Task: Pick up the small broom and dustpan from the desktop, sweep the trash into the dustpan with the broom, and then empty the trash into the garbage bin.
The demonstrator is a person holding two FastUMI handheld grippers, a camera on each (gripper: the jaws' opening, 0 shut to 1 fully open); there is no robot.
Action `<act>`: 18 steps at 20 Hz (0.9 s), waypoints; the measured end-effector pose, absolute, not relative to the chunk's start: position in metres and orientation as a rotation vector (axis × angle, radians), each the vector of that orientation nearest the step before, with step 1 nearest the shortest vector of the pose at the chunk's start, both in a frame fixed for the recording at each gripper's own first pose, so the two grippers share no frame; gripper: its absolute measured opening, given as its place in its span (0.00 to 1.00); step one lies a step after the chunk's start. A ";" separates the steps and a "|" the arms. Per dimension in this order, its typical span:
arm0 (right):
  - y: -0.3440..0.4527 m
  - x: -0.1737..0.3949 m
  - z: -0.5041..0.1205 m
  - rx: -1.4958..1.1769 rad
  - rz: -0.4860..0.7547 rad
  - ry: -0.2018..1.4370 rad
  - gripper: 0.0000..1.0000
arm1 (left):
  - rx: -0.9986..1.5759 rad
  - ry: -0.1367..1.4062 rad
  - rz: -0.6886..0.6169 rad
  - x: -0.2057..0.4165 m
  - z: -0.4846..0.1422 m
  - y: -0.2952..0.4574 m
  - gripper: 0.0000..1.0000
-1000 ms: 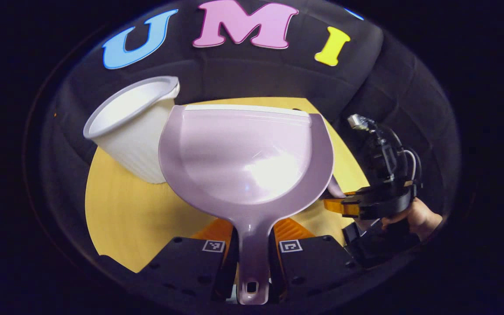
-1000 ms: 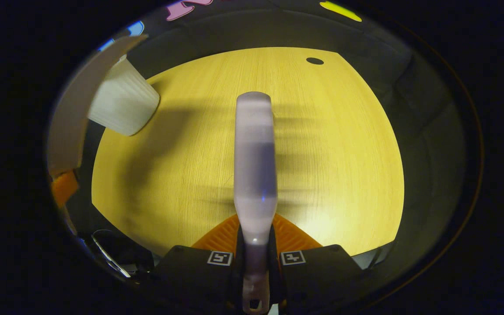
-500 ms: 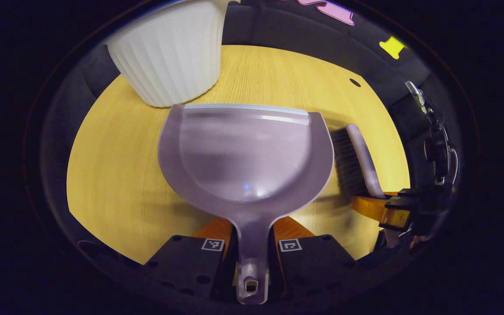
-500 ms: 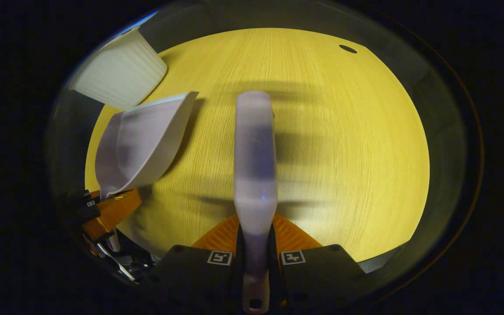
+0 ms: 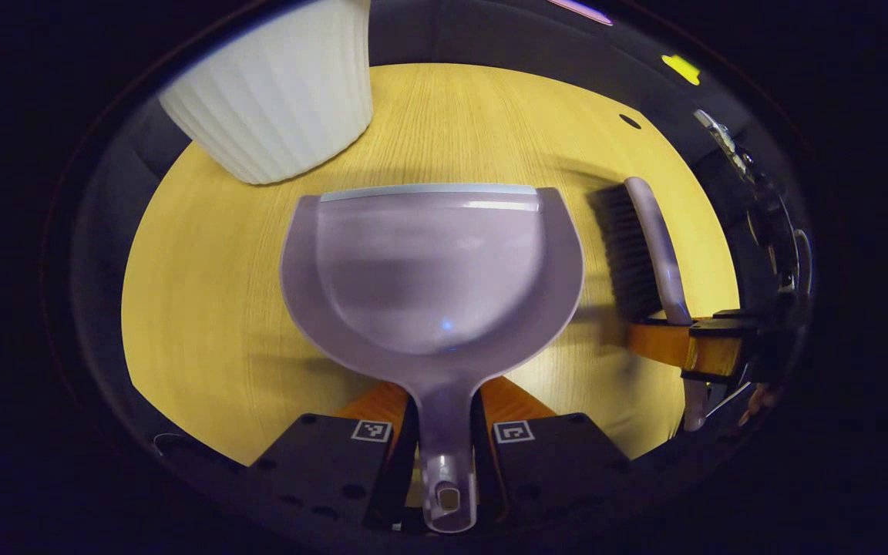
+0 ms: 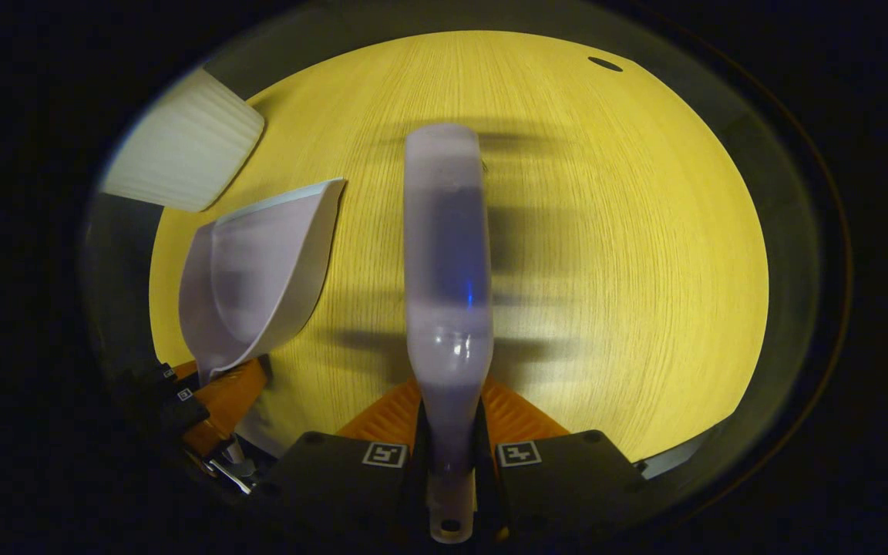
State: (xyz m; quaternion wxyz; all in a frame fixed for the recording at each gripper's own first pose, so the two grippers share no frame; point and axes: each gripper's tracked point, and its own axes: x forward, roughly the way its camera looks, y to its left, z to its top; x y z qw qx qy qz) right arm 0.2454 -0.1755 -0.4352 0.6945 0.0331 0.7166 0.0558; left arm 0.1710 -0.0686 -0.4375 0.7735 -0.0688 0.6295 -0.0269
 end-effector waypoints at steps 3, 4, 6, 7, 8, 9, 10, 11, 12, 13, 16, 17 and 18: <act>-0.180 0.247 -0.430 0.064 0.117 1.598 0.63 | -0.168 1.362 -0.073 0.172 -0.432 -0.074 0.69; -0.180 0.248 -0.424 0.070 0.115 1.585 0.66 | -0.165 1.357 -0.065 0.171 -0.429 -0.073 0.70; -0.180 0.251 -0.406 0.091 0.110 1.540 1.00 | -0.165 1.333 -0.064 0.169 -0.413 -0.068 0.71; -0.181 0.257 -0.393 0.090 0.108 1.493 1.00 | -0.176 1.311 -0.067 0.168 -0.400 -0.067 0.71; -0.183 0.261 -0.376 0.085 0.108 1.443 0.90 | -0.191 1.276 -0.069 0.166 -0.383 -0.065 0.71; -0.183 0.266 -0.356 0.086 0.108 1.392 0.99 | -0.201 1.238 -0.075 0.168 -0.364 -0.065 0.71; -0.182 0.274 -0.333 0.095 0.106 1.332 0.99 | -0.204 1.184 -0.075 0.171 -0.339 -0.062 0.71; -0.180 0.283 -0.311 0.100 0.108 1.268 0.99 | -0.197 1.120 -0.085 0.176 -0.313 -0.058 0.72; -0.178 0.291 -0.287 0.098 0.114 1.208 0.99 | -0.174 1.046 -0.092 0.181 -0.281 -0.053 0.71; -0.174 0.300 -0.264 0.099 0.123 1.148 0.99 | -0.148 0.965 -0.094 0.188 -0.254 -0.048 0.71; -0.155 0.322 -0.188 0.077 0.147 0.893 0.98 | -0.100 0.704 -0.107 0.209 -0.191 -0.044 0.71; -0.154 0.330 -0.162 0.041 0.133 0.767 0.98 | -0.084 0.598 -0.109 0.219 -0.165 -0.039 0.71; -0.161 0.335 -0.145 0.009 0.100 0.635 0.99 | -0.068 0.499 -0.086 0.217 -0.157 -0.030 0.71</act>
